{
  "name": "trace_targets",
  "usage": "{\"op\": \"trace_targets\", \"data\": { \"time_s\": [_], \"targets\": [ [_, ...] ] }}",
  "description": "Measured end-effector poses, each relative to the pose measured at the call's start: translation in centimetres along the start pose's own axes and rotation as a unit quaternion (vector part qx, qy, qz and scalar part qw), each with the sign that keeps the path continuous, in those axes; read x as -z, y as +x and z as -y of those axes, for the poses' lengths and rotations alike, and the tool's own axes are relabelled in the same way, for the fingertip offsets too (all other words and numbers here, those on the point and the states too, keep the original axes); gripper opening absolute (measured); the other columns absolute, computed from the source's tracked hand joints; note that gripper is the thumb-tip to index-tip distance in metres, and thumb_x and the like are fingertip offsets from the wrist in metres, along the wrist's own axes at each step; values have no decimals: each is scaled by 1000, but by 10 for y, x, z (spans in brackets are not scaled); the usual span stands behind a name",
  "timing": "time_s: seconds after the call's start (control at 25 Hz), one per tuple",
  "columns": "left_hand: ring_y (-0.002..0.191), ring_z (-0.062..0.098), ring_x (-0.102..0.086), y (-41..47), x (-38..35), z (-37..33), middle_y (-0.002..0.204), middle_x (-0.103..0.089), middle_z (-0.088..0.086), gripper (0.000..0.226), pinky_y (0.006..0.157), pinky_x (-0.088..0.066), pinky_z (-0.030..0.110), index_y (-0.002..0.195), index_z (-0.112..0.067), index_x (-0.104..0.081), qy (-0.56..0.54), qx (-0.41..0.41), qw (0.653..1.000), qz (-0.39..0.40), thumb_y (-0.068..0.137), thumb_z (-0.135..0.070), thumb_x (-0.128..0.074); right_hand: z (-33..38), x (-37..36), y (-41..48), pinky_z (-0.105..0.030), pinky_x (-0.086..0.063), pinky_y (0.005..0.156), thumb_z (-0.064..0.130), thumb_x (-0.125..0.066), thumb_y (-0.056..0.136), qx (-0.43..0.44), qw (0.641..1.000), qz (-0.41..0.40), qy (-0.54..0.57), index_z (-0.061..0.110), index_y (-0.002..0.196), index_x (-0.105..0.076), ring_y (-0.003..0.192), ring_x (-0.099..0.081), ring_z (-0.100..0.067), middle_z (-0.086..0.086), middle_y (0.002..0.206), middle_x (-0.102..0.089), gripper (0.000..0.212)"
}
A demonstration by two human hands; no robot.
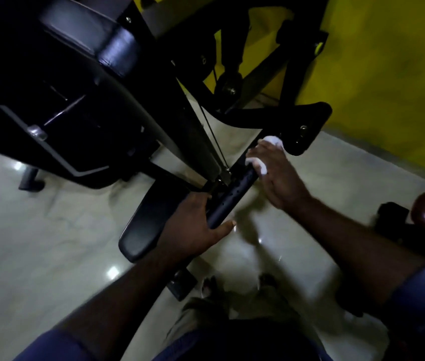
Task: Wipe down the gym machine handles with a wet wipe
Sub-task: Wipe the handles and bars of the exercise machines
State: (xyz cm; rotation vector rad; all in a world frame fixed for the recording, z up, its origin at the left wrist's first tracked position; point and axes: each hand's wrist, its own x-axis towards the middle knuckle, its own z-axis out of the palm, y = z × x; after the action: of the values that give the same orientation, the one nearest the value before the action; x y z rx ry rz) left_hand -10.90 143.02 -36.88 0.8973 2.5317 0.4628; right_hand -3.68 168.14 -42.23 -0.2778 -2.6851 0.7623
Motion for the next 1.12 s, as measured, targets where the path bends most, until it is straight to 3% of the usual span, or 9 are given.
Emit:
{"op": "trace_targets", "data": {
  "time_s": [0.12, 0.28, 0.4, 0.52, 0.6, 0.72, 0.92, 1.04, 1.12],
  "targets": [
    [103, 15, -59, 2, -3, 0, 116, -54, -5, 83, 85, -54, 36, 124, -27, -55, 30, 3, 999, -17, 67, -87, -65, 50, -24, -30, -48, -12, 128, 36, -18, 108, 26, 997, 28, 74, 7, 133, -65, 144, -42, -28, -12, 141, -60, 60],
    [111, 15, -57, 1, -6, 2, 122, -53, -8, 83, 91, -54, 39, 128, -31, -51, 58, 3, 998, -28, 65, -83, -67, 26, -17, -27, -52, -20, 124, 19, -48, 87, 258, 960, 65, -83, 11, 137, -62, 139, -48, -31, -10, 141, -60, 53],
    [116, 17, -56, 1, -5, 3, 128, -50, -7, 94, 94, -55, 44, 134, -29, -48, 65, 22, 997, -23, 64, -88, -65, -25, 18, 15, -53, -14, 126, 19, -49, 91, 98, 980, -10, -175, 20, 124, -67, 135, -51, -32, -5, 130, -63, 37],
    [117, 17, -57, 1, -3, 1, 130, -51, -6, 97, 94, -56, 44, 136, -28, -48, 56, 36, 998, -21, 62, -88, -66, 23, -6, -4, -36, -7, 126, 17, -47, 97, -31, 996, -67, -58, 20, 120, -65, 139, -47, -32, -3, 130, -62, 29],
    [114, 17, -57, 2, -5, 1, 126, -53, -6, 94, 92, -56, 44, 132, -29, -50, 56, 29, 998, -23, 61, -87, -67, 61, -33, -40, -37, -13, 126, 12, -55, 96, 63, 998, -13, 27, 16, 132, -64, 144, -42, -29, -6, 140, -59, 37],
    [115, 17, -56, 1, -6, 2, 129, -52, -6, 92, 94, -55, 44, 133, -29, -49, 63, 25, 998, -13, 64, -85, -68, 26, -29, -25, -52, -27, 121, 4, -62, 91, 212, 977, 14, -20, 8, 136, -63, 139, -47, -33, -13, 141, -58, 45],
    [116, 16, -57, 1, -8, 4, 129, -52, -7, 97, 94, -55, 45, 137, -29, -47, 71, 27, 997, -19, 63, -89, -65, 17, -22, -1, -44, -26, 126, 10, -46, 108, -96, 973, -156, 143, 2, 142, -56, 153, -31, -34, -15, 155, -46, 36],
    [115, 17, -56, 2, -9, 6, 126, -52, -6, 95, 94, -54, 45, 135, -28, -49, 64, 20, 998, -18, 62, -86, -65, 100, -44, -33, -17, -18, 124, 18, -39, 112, -229, 878, -178, 381, 7, 160, -28, 158, -10, -8, -5, 172, -11, 51],
    [114, 17, -56, 2, -10, 7, 126, -53, -6, 93, 94, -54, 45, 134, -28, -49, 67, 20, 997, -19, 62, -85, -64, 116, -46, -23, -10, -21, 119, 19, -38, 112, -287, 784, -218, 505, 11, 161, -25, 156, -16, -7, -7, 172, -11, 52]
  ]
}}
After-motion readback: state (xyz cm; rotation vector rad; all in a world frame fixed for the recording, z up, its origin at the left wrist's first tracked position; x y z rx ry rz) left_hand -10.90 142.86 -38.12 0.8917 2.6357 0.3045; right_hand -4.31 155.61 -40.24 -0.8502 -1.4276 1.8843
